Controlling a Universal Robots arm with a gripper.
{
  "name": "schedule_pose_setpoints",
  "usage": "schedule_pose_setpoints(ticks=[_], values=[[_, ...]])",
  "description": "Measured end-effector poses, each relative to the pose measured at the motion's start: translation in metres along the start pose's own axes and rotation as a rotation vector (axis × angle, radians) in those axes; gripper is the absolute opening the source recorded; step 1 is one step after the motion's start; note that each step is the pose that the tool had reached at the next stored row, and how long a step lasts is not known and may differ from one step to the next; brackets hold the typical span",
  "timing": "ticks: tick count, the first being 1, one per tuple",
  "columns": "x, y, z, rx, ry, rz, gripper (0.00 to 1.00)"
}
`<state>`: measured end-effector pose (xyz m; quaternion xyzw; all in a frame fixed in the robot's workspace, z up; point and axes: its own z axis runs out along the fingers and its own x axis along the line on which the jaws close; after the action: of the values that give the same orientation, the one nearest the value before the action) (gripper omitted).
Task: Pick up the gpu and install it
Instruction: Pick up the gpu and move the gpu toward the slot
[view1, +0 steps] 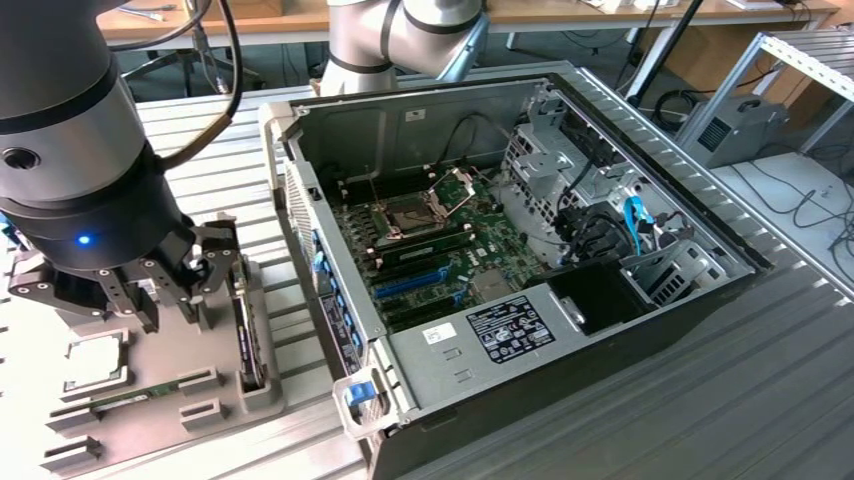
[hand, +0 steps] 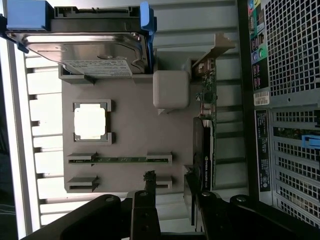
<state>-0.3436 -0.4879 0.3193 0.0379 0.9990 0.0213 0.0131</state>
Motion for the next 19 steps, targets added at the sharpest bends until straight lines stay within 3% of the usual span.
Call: schedule_pose_setpoints(ticks=[19], values=[[0.0001,-0.0002,0.0049,0.0,0.0,0.0,0.36]])
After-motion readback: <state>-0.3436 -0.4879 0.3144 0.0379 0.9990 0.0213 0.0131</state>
